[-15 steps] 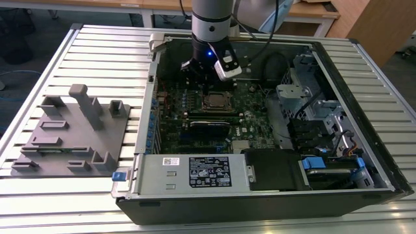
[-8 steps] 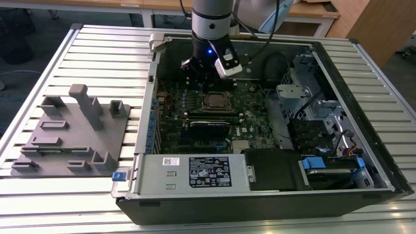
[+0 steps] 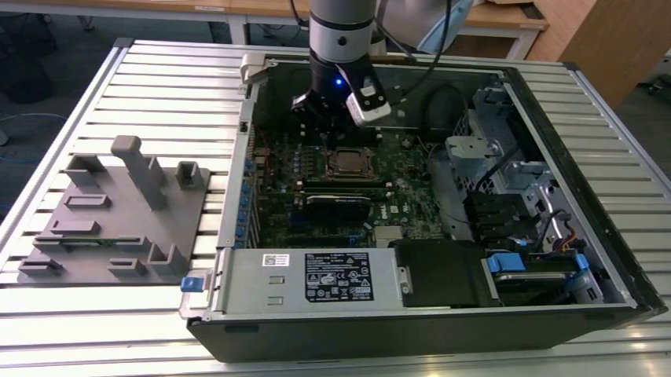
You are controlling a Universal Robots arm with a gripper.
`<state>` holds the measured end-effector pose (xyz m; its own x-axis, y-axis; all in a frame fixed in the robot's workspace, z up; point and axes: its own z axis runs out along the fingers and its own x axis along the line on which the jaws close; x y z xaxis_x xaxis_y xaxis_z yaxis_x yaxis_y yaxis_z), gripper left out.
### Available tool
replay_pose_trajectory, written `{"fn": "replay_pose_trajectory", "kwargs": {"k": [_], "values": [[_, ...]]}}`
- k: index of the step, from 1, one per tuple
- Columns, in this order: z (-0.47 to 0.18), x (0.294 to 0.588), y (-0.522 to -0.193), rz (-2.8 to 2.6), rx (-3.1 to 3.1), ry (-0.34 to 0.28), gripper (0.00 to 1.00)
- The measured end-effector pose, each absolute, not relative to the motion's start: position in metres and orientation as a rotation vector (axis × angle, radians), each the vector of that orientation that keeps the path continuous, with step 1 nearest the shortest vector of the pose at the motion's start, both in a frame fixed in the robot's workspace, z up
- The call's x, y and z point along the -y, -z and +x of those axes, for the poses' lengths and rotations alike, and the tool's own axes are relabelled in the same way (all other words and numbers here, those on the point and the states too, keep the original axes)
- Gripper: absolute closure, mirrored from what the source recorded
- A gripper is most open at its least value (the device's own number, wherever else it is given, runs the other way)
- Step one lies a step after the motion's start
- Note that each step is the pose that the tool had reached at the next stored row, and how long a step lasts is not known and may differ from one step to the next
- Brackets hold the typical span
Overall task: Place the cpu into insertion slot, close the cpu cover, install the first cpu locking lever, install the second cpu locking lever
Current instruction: 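Install the first cpu locking lever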
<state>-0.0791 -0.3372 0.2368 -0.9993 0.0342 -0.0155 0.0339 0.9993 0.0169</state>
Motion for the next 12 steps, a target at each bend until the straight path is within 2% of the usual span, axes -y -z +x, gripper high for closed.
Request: {"fn": "replay_pose_trajectory", "kwargs": {"k": [12], "values": [[-0.0842, 0.3372, -0.2400, 0.053, -3.125, -0.031, 0.89]]}}
